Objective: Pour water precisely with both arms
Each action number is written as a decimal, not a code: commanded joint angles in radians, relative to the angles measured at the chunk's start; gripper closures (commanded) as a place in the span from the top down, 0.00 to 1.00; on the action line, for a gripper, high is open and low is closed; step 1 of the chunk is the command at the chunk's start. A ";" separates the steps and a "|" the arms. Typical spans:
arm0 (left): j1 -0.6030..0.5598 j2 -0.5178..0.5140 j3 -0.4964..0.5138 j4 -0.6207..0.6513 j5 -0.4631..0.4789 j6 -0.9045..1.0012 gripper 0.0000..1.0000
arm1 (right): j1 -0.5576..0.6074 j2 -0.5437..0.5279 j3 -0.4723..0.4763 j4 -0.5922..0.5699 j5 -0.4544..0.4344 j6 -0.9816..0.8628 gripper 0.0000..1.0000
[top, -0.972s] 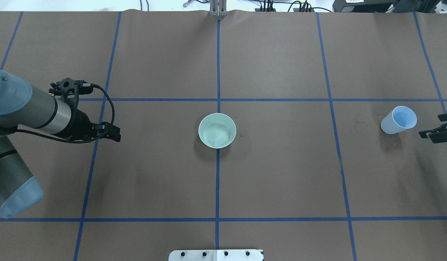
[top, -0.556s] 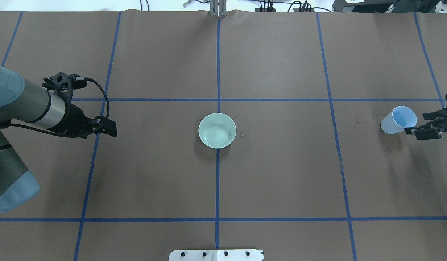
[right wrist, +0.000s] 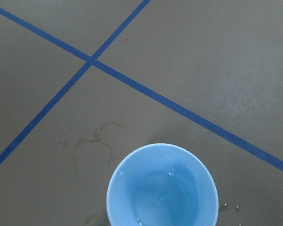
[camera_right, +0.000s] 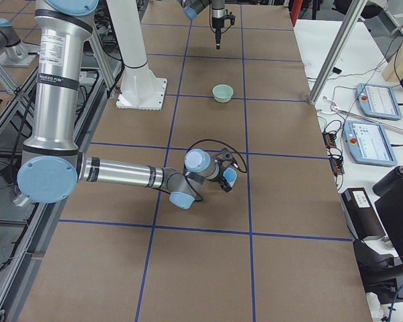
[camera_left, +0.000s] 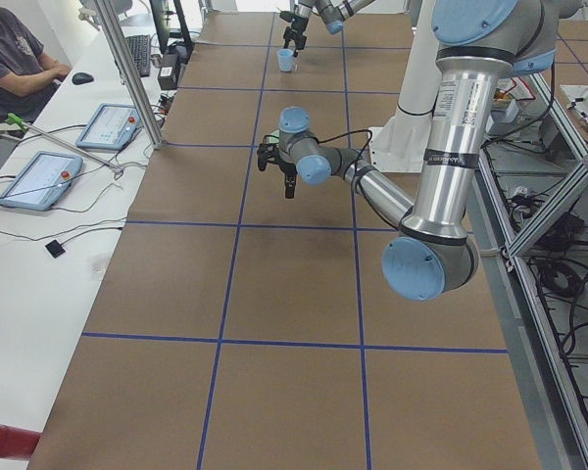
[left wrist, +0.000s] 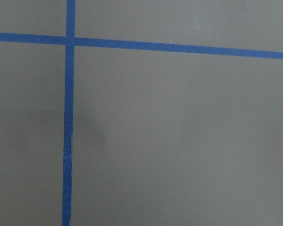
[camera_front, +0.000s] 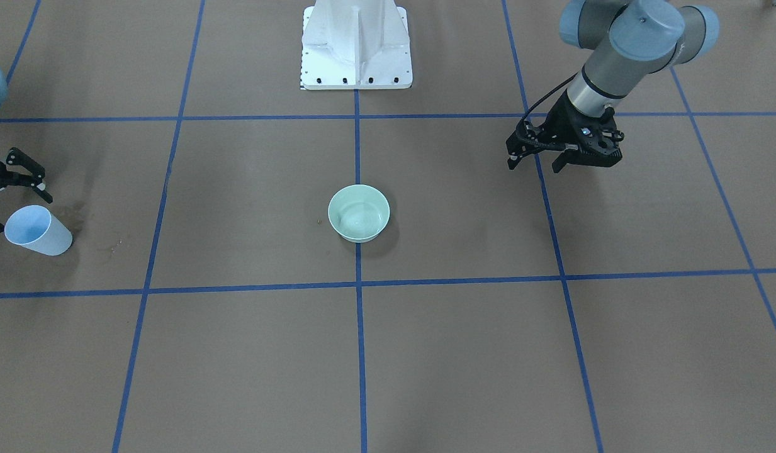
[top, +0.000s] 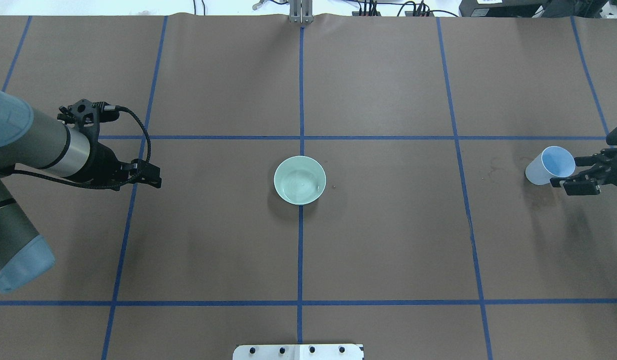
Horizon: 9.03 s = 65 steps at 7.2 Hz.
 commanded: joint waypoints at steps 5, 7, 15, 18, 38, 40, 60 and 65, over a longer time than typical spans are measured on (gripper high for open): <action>-0.001 -0.002 0.000 0.000 0.000 -0.002 0.99 | -0.046 0.019 -0.004 0.005 -0.059 0.066 0.96; -0.001 -0.002 0.000 0.000 0.000 -0.002 0.99 | -0.047 0.021 -0.006 0.005 -0.061 0.062 0.93; -0.001 -0.003 -0.002 0.000 -0.001 -0.029 0.99 | -0.077 0.022 -0.018 0.005 -0.114 0.062 0.78; -0.001 -0.003 -0.002 0.000 -0.001 -0.029 0.99 | -0.077 0.027 -0.023 0.051 -0.146 0.070 0.00; -0.002 -0.003 0.029 0.002 -0.003 -0.041 0.99 | -0.567 0.717 0.350 -1.270 -0.709 0.036 0.00; -0.002 -0.002 0.043 -0.006 -0.003 -0.041 0.99 | -0.581 0.763 0.332 -1.366 -0.708 -0.028 0.00; -0.007 -0.014 0.133 -0.012 -0.004 -0.034 0.99 | -0.609 1.400 -0.329 -2.072 -0.849 -0.774 0.00; -0.007 -0.014 0.144 -0.014 -0.004 -0.034 0.99 | -0.610 1.415 -0.328 -2.167 -0.890 -0.832 0.00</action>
